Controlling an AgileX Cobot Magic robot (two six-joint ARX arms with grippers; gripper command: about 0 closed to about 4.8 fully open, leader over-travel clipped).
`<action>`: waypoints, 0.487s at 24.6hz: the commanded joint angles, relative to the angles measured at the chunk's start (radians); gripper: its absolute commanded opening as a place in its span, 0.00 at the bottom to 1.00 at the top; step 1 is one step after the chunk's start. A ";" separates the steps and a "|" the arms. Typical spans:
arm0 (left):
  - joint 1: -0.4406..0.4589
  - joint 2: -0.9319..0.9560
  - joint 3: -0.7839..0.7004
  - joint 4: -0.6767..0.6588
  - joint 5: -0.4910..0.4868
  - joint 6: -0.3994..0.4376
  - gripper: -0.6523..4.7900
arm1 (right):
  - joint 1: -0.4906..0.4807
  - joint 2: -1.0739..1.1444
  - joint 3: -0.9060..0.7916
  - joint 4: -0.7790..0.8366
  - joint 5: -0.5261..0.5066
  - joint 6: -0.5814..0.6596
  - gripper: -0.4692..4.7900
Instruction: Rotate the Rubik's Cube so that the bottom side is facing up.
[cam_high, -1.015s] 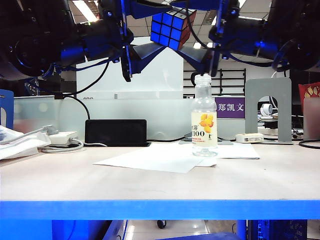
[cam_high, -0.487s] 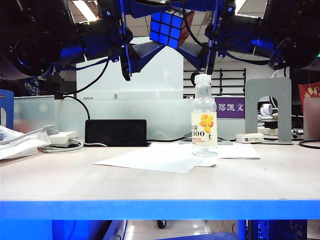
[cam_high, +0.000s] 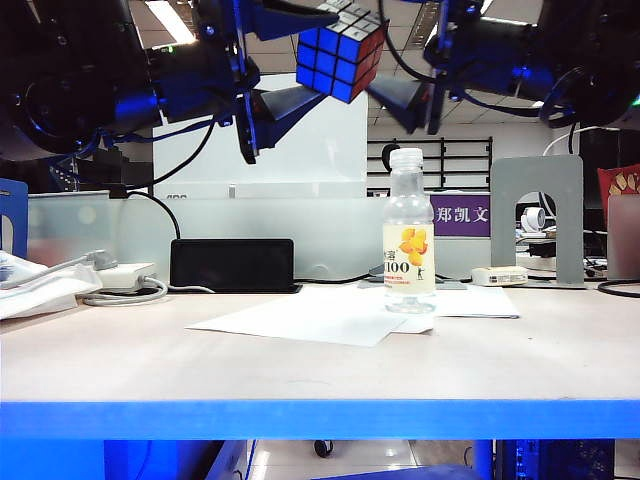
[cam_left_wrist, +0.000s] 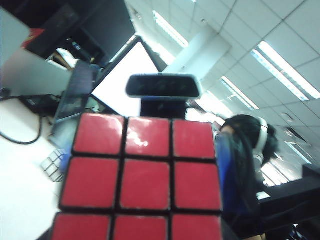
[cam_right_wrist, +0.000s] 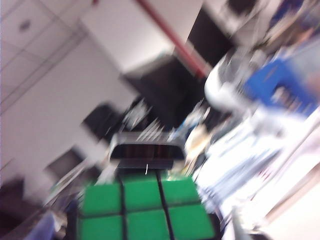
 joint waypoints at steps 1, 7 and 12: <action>0.001 -0.006 0.003 0.031 0.008 -0.002 0.61 | 0.006 -0.003 0.012 0.018 -0.001 0.000 0.89; 0.001 -0.007 0.003 0.032 -0.019 -0.001 0.61 | 0.008 -0.003 0.016 0.018 -0.009 0.010 0.88; 0.001 -0.007 0.017 0.035 -0.056 0.004 0.61 | 0.015 -0.003 0.013 0.017 -0.020 0.018 0.88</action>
